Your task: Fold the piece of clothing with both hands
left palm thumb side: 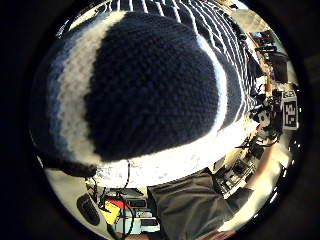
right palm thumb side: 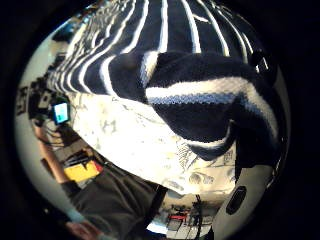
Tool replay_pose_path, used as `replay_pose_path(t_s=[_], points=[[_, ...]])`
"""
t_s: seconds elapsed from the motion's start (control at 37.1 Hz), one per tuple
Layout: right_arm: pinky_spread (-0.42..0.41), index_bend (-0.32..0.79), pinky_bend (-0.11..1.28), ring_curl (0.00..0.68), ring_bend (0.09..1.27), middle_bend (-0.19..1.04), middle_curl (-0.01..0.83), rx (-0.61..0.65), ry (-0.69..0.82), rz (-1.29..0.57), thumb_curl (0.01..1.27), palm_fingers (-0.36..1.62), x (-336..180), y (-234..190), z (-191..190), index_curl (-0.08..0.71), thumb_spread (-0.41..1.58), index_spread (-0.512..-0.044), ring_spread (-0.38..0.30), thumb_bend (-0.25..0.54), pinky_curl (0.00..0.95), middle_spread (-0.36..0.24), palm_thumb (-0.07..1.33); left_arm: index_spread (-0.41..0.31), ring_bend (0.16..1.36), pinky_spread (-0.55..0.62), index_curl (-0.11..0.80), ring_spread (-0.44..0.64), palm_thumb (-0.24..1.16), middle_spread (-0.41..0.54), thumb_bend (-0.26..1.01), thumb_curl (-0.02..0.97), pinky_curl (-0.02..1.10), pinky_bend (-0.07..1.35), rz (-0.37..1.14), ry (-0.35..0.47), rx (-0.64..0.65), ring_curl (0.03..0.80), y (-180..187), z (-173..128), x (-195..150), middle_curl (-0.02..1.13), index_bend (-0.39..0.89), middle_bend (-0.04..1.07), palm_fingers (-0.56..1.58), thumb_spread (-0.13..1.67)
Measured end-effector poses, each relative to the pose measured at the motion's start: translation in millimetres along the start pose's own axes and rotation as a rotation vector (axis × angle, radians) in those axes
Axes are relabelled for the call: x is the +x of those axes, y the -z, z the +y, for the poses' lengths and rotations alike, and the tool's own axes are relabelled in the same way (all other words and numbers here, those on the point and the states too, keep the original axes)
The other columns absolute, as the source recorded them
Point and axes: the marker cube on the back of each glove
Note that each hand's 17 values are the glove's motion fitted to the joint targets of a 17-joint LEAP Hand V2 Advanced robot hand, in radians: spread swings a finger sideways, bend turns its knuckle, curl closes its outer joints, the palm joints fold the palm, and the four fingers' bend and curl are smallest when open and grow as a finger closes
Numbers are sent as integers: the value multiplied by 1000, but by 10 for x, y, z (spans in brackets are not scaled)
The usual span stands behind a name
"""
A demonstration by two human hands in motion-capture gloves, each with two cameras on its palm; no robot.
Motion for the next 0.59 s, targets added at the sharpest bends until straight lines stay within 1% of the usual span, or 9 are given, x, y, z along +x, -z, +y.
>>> replay_pose_path(t_s=[0.05,0.08,0.11,0.16,0.22,0.3,0.38,0.51,0.59], points=[[-313,155,654,425,636,294,429,5,-20,2,396,1258,81,21,-57,312,1009,-244,-209,151,359,-135,1091,-231,538,-446,332,-364,744,-328,142,248,405,625,-50,43,66,410,9,-50,-70,512,122,377,1185,1545],[-321,155,657,426,639,291,431,7,-25,2,396,1266,104,58,-49,315,1006,-244,-214,147,361,-137,1095,-231,535,-446,332,-364,744,-328,142,247,406,625,-58,52,75,411,-16,-84,-88,513,123,377,1184,1547],[-326,154,656,427,639,290,433,8,-26,1,396,1266,118,107,-23,318,1004,-243,-218,143,361,-139,1099,-231,534,-445,332,-365,744,-328,143,246,406,624,-50,46,54,411,-70,-120,-91,514,122,377,1184,1548],[-335,150,657,431,643,286,436,7,-20,5,396,1268,127,232,72,322,1000,-241,-225,136,363,-143,1106,-231,533,-443,333,-365,741,-328,142,245,404,616,-13,7,-31,412,-206,-167,-72,517,123,376,1183,1552],[-341,147,655,433,642,288,441,-7,-3,12,396,1269,110,382,225,325,997,-239,-229,128,365,-145,1112,-230,529,-443,333,-365,740,-328,143,243,405,611,10,-24,-84,412,-268,-146,-63,519,124,377,1182,1555],[-347,146,657,435,643,286,445,-54,27,21,394,1274,76,569,455,331,992,-238,-235,119,368,-148,1124,-230,522,-441,335,-364,739,-328,143,241,404,604,10,-54,-105,412,-248,-17,-70,521,126,373,1178,1558],[-351,143,655,437,645,287,451,-109,49,29,392,1276,81,673,568,335,993,-237,-238,109,370,-150,1131,-230,519,-439,335,-365,731,-329,140,238,403,595,1,-87,-134,413,-232,145,-79,522,125,371,1179,1557],[-354,140,652,440,648,293,458,-174,88,43,390,1277,94,912,672,339,992,-236,-240,91,373,-157,1143,-230,510,-438,337,-361,727,-329,139,236,400,579,10,-148,-176,413,-104,375,-84,527,127,366,1175,1558],[-355,143,651,441,648,292,462,-173,81,50,389,1277,142,1113,642,341,992,-236,-241,82,375,-159,1150,-230,505,-438,339,-357,723,-330,138,233,399,567,0,-146,-177,412,69,429,-123,529,127,366,1173,1562]])
